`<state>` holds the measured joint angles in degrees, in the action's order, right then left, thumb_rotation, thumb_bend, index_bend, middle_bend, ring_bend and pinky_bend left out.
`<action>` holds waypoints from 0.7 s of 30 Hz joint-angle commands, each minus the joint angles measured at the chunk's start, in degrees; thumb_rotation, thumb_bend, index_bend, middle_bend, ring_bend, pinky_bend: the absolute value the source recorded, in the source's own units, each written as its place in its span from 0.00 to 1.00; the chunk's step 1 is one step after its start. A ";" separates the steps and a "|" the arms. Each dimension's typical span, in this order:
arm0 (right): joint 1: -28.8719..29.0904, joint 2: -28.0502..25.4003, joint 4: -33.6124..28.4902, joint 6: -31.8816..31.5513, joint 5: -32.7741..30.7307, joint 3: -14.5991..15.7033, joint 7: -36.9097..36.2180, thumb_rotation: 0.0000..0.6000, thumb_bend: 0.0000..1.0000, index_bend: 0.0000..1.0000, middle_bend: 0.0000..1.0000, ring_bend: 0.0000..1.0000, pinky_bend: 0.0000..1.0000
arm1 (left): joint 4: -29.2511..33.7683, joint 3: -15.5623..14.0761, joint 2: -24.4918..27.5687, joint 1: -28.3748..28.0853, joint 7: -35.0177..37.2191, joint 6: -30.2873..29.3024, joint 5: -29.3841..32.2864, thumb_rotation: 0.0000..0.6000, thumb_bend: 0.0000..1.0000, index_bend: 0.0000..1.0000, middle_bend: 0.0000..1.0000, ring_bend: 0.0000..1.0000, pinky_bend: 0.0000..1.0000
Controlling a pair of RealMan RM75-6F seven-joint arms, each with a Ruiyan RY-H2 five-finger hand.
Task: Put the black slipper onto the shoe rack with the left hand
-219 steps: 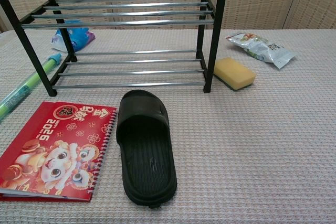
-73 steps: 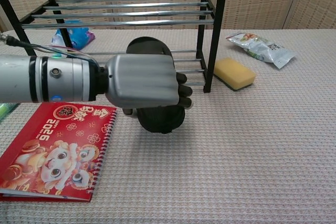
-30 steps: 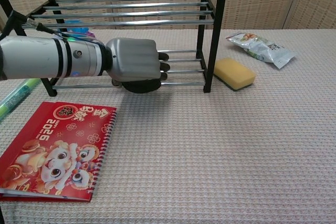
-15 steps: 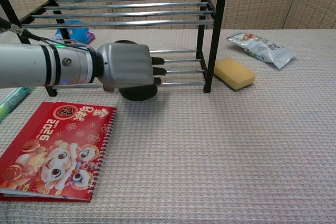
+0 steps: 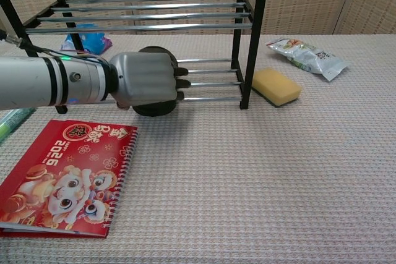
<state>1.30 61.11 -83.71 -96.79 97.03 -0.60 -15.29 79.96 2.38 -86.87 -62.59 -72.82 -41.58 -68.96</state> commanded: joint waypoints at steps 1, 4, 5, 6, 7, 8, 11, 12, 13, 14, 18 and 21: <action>0.00 0.00 0.02 0.00 0.01 -0.02 0.01 1.00 0.30 0.11 0.26 0.10 0.20 | -0.57 -0.02 -0.48 -0.43 -0.10 -0.38 1.26 1.00 0.13 0.27 0.15 0.12 0.47; -0.02 -0.04 0.01 -0.03 -0.04 -0.08 -0.04 1.00 0.30 0.11 0.26 0.10 0.20 | -0.55 -0.06 -0.57 -0.74 0.03 -1.09 2.07 1.00 0.13 0.26 0.15 0.12 0.47; -0.04 -0.05 0.02 -0.05 -0.08 -0.10 -0.03 1.00 0.30 0.11 0.26 0.10 0.20 | -0.14 -0.08 -0.43 -0.73 0.24 -1.55 2.28 1.00 0.13 0.26 0.15 0.12 0.47; -0.06 -0.06 0.03 -0.06 -0.10 -0.11 -0.06 1.00 0.30 0.11 0.26 0.10 0.20 | 0.35 -0.10 -0.23 -0.66 0.42 -1.99 2.43 1.00 0.13 0.25 0.15 0.12 0.47; -0.06 -0.08 0.03 -0.06 -0.11 -0.12 -0.09 1.00 0.30 0.11 0.26 0.10 0.20 | 1.09 -0.10 0.02 -0.52 0.67 -2.38 2.80 1.00 0.13 0.24 0.15 0.12 0.47; -0.06 -0.08 0.05 -0.02 -0.14 -0.14 -0.04 1.00 0.30 0.11 0.26 0.10 0.20 | 2.48 -0.14 0.51 -0.32 0.99 -2.74 3.54 1.00 0.13 0.23 0.15 0.12 0.47; 0.03 -0.05 0.04 0.07 -0.09 -0.18 -0.02 1.00 0.30 0.11 0.26 0.10 0.20 | 5.96 -0.34 1.81 -0.12 1.68 -3.33 4.82 1.00 0.13 0.20 0.15 0.12 0.47; 0.05 -0.04 0.01 0.09 -0.05 -0.18 0.00 1.00 0.30 0.11 0.26 0.10 0.20 | 7.13 -0.47 2.23 -0.01 1.85 -3.78 4.90 1.00 0.13 0.19 0.15 0.12 0.47; 0.07 -0.05 -0.03 0.09 0.03 -0.17 0.06 1.00 0.30 0.11 0.26 0.10 0.20 | 8.66 -0.73 2.80 0.20 1.97 -4.55 4.75 1.00 0.13 0.19 0.15 0.12 0.47; 0.09 -0.08 -0.09 0.08 0.13 -0.15 0.12 1.00 0.30 0.11 0.26 0.10 0.20 | 10.40 -1.05 3.44 0.63 2.12 -5.66 4.42 1.00 0.13 0.19 0.15 0.12 0.47; 0.03 -0.31 -0.40 -0.13 0.32 -0.15 0.35 1.00 0.30 0.11 0.26 0.10 0.20 | 15.32 -2.04 5.42 2.22 3.89 -8.20 4.35 1.00 0.13 0.18 0.15 0.12 0.47; 0.00 -0.39 -0.58 -0.69 0.56 -0.35 0.40 1.00 0.30 0.11 0.26 0.10 0.20 | 19.07 -2.62 7.45 3.50 7.61 -8.52 5.10 1.00 0.13 0.18 0.15 0.12 0.47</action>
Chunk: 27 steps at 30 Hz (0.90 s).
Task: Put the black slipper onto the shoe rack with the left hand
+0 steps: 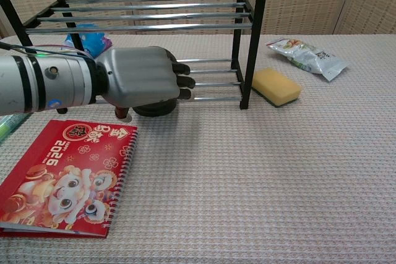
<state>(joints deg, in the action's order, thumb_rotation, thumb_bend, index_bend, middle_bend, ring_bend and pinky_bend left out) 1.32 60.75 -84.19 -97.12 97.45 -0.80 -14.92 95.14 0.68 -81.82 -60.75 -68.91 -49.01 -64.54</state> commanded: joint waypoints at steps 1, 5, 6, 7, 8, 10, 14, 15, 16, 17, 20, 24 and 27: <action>0.01 -0.04 -0.13 -0.44 0.17 -0.23 0.00 1.00 0.30 0.11 0.26 0.10 0.20 | 5.19 -1.13 3.19 2.12 4.97 -1.22 0.83 1.00 0.13 0.18 0.15 0.12 0.47; 0.27 -0.11 -0.29 -0.39 0.48 -0.32 -0.02 1.00 0.30 0.11 0.26 0.10 0.20 | 9.98 -2.70 6.63 4.77 9.63 -3.63 -1.75 1.00 0.13 0.18 0.15 0.12 0.47; 0.38 -0.08 -0.35 -0.33 0.59 -0.33 -0.14 1.00 0.30 0.11 0.26 0.10 0.20 | 11.10 -3.30 7.64 5.85 11.18 -4.78 -3.20 1.00 0.13 0.18 0.15 0.12 0.47; 0.44 -0.06 -0.38 -0.35 0.66 -0.35 -0.33 1.00 0.30 0.11 0.26 0.10 0.20 | 11.80 -3.77 8.37 6.74 12.67 -5.62 -4.36 1.00 0.13 0.18 0.15 0.12 0.47; 0.50 -0.02 -0.36 -0.36 0.71 -0.36 -0.54 1.00 0.30 0.11 0.26 0.10 0.20 | 12.39 -4.26 9.11 7.71 14.58 -6.36 -5.47 1.00 0.13 0.19 0.15 0.12 0.47; 0.64 0.08 -0.16 -0.28 0.68 -0.46 -0.82 1.00 0.30 0.11 0.26 0.10 0.20 | 13.55 -5.42 10.95 10.33 19.46 -8.36 -7.44 1.00 0.13 0.19 0.15 0.12 0.47; 1.14 0.08 0.08 0.50 0.57 -0.49 -1.31 1.00 0.30 0.11 0.26 0.10 0.20 | 14.11 -8.08 14.56 16.45 27.95 -14.57 -12.74 1.00 0.13 0.19 0.15 0.12 0.47; 1.26 0.07 0.10 0.75 0.55 -0.46 -1.35 1.00 0.30 0.11 0.26 0.10 0.20 | 13.98 -8.62 15.26 17.90 29.68 -16.14 -13.68 1.00 0.13 0.20 0.15 0.12 0.47; 1.38 0.03 0.07 1.01 0.54 -0.43 -1.40 1.00 0.30 0.11 0.26 0.10 0.20 | 13.89 -9.16 16.03 19.37 31.43 -17.62 -14.36 1.00 0.13 0.20 0.15 0.12 0.47; 1.50 -0.02 0.05 1.27 0.48 -0.41 -1.44 1.00 0.30 0.11 0.26 0.10 0.20 | 13.82 -9.62 16.76 20.83 33.24 -19.06 -14.81 1.00 0.13 0.20 0.15 0.12 0.47; 1.97 -0.16 -0.10 2.25 0.16 -0.44 -1.48 1.00 0.30 0.11 0.26 0.10 0.20 | 12.78 -10.99 19.13 25.94 38.70 -23.67 -15.21 1.00 0.13 0.21 0.15 0.12 0.47; 2.50 0.00 -0.22 3.53 -0.05 -0.28 -1.32 1.00 0.30 0.11 0.25 0.10 0.20 | 10.15 -11.52 20.10 31.76 43.25 -27.55 -11.92 1.00 0.13 0.22 0.16 0.12 0.47; 3.09 -0.28 -0.81 5.42 -0.38 0.11 -0.90 1.00 0.30 0.11 0.24 0.10 0.20 | 8.93 -10.69 20.22 36.04 47.25 -30.56 -8.42 1.00 0.13 0.23 0.16 0.12 0.46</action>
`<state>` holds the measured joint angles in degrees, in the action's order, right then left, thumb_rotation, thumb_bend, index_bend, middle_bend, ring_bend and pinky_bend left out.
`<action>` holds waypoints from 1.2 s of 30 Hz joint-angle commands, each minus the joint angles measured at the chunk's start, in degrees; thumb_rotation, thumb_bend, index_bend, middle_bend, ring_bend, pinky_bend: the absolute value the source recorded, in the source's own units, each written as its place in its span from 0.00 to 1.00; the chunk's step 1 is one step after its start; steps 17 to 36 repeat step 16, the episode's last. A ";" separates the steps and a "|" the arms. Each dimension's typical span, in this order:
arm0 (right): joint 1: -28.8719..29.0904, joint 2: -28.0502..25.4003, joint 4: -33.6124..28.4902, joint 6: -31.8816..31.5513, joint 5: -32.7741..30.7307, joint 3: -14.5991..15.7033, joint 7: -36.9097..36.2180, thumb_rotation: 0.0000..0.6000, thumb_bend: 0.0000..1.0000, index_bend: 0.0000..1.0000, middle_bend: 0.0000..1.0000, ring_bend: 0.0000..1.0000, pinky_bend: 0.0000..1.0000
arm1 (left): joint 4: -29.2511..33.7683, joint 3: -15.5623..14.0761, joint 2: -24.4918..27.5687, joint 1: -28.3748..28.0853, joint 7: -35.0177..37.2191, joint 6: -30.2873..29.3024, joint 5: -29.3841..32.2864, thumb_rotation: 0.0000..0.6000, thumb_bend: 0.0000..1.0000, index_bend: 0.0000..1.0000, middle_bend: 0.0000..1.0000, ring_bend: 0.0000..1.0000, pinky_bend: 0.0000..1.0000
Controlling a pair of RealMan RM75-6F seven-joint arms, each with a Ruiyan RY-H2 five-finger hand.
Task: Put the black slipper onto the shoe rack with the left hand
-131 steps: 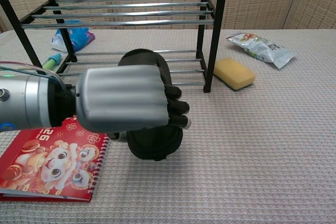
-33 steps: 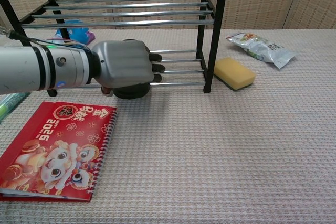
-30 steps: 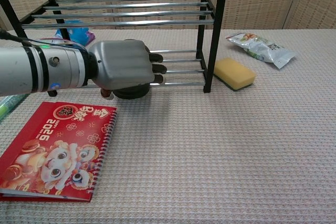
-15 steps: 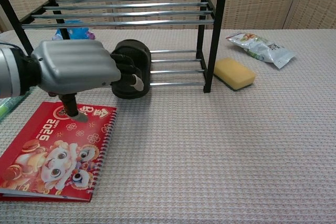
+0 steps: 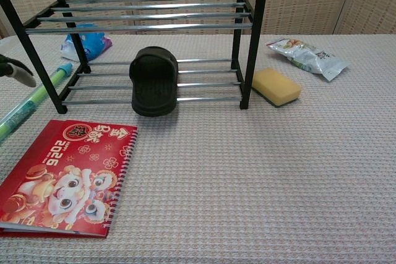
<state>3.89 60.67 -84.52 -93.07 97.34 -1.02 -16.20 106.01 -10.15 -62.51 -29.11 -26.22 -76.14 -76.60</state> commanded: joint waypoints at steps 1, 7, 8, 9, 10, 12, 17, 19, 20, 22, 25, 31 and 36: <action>0.73 -0.34 -0.79 1.98 -0.32 0.45 0.64 1.00 0.30 0.11 0.24 0.10 0.20 | -2.44 0.54 0.78 5.65 5.85 -4.49 4.48 1.00 0.13 0.23 0.16 0.12 0.45; 1.85 -0.45 -2.26 5.08 -1.13 0.81 1.57 1.00 0.30 0.11 0.23 0.10 0.20 | -8.76 4.06 -3.61 12.63 9.26 -13.02 6.21 1.00 0.13 0.25 0.16 0.12 0.38; 2.04 -0.46 -2.46 5.83 -1.42 0.94 1.71 1.00 0.30 0.11 0.23 0.10 0.20 | -10.03 4.71 -4.63 13.60 9.70 -14.51 5.72 1.00 0.13 0.25 0.16 0.12 0.38; 2.16 -0.48 -2.61 6.40 -1.66 1.06 1.86 1.00 0.30 0.11 0.23 0.10 0.20 | -10.99 5.16 -5.38 14.25 10.04 -15.61 5.16 1.00 0.13 0.25 0.16 0.12 0.37; 2.28 -0.49 -2.75 6.94 -1.90 1.16 1.97 1.00 0.30 0.11 0.23 0.10 0.20 | -11.80 5.53 -6.07 14.87 10.40 -16.57 4.63 1.00 0.13 0.25 0.16 0.12 0.37; 2.46 -0.26 -2.88 7.53 -2.17 1.24 1.99 1.00 0.30 0.11 0.23 0.10 0.20 | -13.10 6.06 -7.14 15.94 11.19 -17.86 3.29 1.00 0.13 0.25 0.16 0.12 0.37; 2.58 0.18 -2.78 7.63 -2.53 1.09 1.64 1.00 0.30 0.11 0.23 0.10 0.20 | -13.93 6.49 -7.54 16.84 10.63 -17.91 1.60 1.00 0.13 0.25 0.16 0.12 0.37; 2.58 0.18 -2.78 7.63 -2.53 1.09 1.64 1.00 0.30 0.11 0.23 0.10 0.20 | -13.93 6.49 -7.54 16.84 10.63 -17.91 1.60 1.00 0.13 0.25 0.16 0.12 0.37; 2.58 0.18 -2.78 7.63 -2.53 1.09 1.64 1.00 0.30 0.11 0.23 0.10 0.20 | -13.93 6.49 -7.54 16.84 10.63 -17.91 1.60 1.00 0.13 0.25 0.16 0.12 0.37; 2.58 0.18 -2.78 7.63 -2.53 1.09 1.64 1.00 0.30 0.11 0.23 0.10 0.20 | -13.93 6.49 -7.54 16.84 10.63 -17.91 1.60 1.00 0.13 0.25 0.16 0.12 0.37; 2.58 0.18 -2.78 7.63 -2.53 1.09 1.64 1.00 0.30 0.11 0.23 0.10 0.20 | -13.93 6.49 -7.54 16.84 10.63 -17.91 1.60 1.00 0.13 0.25 0.16 0.12 0.37; 2.58 0.18 -2.78 7.63 -2.53 1.09 1.64 1.00 0.30 0.11 0.23 0.10 0.20 | -13.93 6.49 -7.54 16.84 10.63 -17.91 1.60 1.00 0.13 0.25 0.16 0.12 0.37; 2.58 0.18 -2.78 7.63 -2.53 1.09 1.64 1.00 0.30 0.11 0.23 0.10 0.20 | -13.93 6.49 -7.54 16.84 10.63 -17.91 1.60 1.00 0.13 0.25 0.16 0.12 0.37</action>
